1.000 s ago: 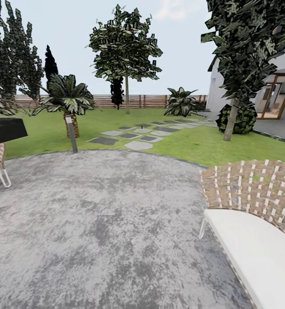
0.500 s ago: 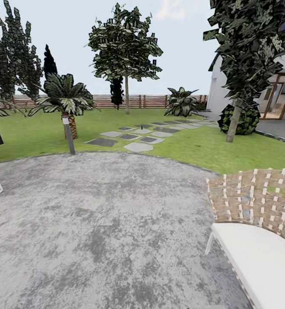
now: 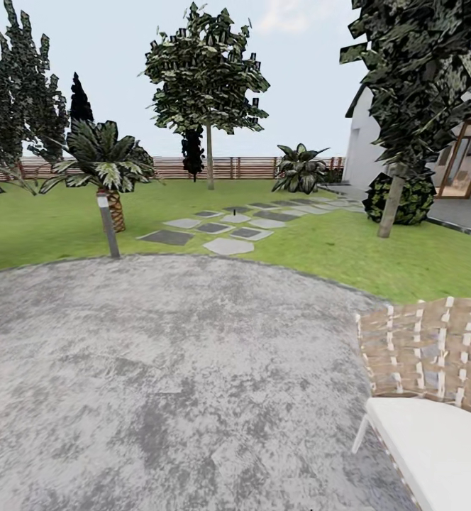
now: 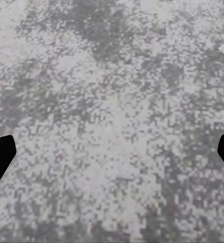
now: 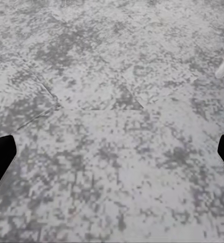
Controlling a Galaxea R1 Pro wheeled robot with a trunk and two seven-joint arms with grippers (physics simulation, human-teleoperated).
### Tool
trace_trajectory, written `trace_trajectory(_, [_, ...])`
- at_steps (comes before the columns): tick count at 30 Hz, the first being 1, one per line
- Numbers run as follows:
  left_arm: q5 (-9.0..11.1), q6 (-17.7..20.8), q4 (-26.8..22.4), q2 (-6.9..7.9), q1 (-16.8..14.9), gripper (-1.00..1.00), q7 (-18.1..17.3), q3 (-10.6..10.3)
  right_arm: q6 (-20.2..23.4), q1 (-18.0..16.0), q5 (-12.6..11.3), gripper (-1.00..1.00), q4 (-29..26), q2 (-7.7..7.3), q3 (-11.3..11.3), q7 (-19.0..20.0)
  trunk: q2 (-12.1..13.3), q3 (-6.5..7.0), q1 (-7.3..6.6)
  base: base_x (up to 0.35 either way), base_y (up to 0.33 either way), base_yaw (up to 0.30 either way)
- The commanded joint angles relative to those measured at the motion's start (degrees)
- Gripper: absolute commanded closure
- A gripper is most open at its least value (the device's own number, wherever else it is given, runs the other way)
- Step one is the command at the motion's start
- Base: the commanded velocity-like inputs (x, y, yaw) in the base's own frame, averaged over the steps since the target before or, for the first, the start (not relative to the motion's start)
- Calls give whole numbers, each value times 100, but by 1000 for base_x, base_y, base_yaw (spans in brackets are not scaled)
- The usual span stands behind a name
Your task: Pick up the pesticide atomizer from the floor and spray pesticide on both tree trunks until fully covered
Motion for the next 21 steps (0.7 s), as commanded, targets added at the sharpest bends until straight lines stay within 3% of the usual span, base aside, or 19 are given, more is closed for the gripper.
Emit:
trace_trajectory(1, [-3,-19,5,-2,-3,-100,-2,20,-18,-3,3,-100,4,0,0,-3,-2,-6,2,339,0,0])
trace_trajectory(21, [-4,-19,12,-2,-3,-100,-2,20,-25,-3,11,-100,13,3,11,-3,-2,-6,2,339,0,0])
